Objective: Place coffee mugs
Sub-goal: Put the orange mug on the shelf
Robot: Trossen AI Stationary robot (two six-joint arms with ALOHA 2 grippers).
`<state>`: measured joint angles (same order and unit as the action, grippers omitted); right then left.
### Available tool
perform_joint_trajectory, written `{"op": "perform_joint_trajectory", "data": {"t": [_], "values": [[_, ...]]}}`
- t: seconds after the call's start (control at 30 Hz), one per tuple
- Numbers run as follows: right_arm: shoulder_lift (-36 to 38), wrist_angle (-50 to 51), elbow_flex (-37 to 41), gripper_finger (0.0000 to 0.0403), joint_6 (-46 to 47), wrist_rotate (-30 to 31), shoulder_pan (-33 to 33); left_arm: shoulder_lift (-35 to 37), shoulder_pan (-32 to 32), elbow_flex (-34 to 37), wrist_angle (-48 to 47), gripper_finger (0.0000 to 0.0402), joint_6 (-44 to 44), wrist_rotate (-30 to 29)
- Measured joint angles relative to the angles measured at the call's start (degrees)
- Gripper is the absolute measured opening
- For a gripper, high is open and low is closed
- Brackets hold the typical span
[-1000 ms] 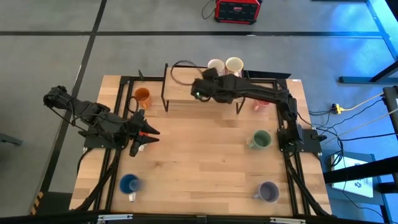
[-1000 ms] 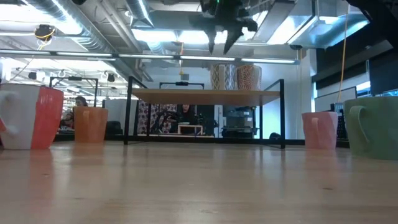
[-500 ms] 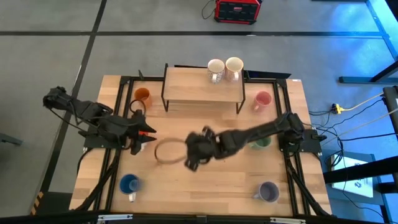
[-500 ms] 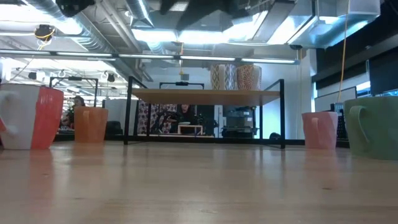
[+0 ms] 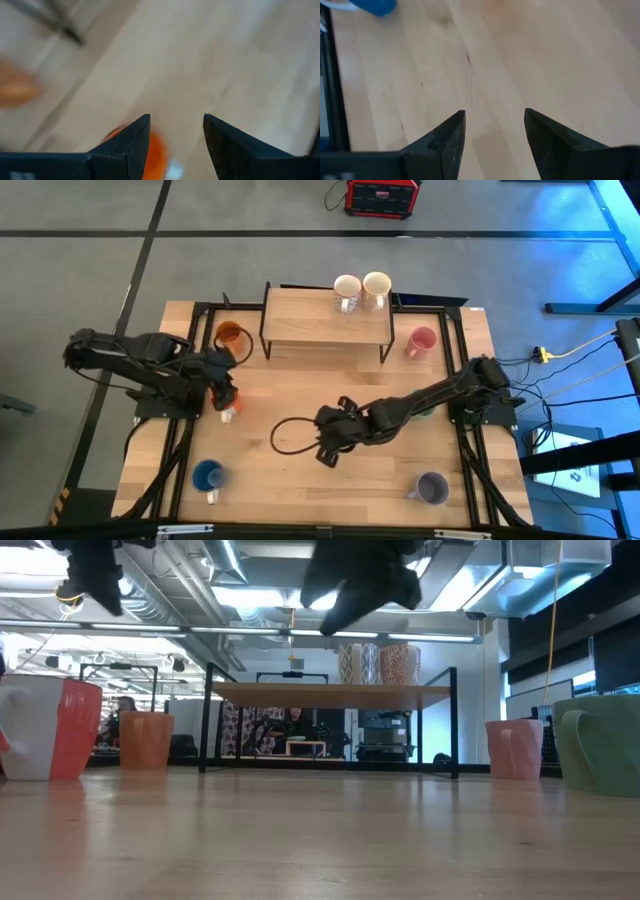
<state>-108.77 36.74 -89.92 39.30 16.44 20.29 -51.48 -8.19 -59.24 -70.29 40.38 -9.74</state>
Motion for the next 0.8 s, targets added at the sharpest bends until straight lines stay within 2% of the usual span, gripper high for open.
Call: {"op": "perform_joint_trajectory", "data": {"t": [0.23, 0.47, 0.8], "values": [[4.19, -10.12, 7.97, 0.0191, -5.17, -0.78, -0.04, 0.06, 7.29, 1.00, -11.91, 0.0177, 1.52, 0.33], [3.61, -10.94, 8.49, 0.0191, -6.99, -1.47, -0.04, -0.03, 9.89, 9.39, -10.30, 0.0177, -3.87, 3.99], [3.56, -13.15, 8.40, 0.0191, -3.66, 3.54, -0.04, -0.01, 12.34, 17.13, -2.84, 0.0177, -12.28, 4.74]]}}
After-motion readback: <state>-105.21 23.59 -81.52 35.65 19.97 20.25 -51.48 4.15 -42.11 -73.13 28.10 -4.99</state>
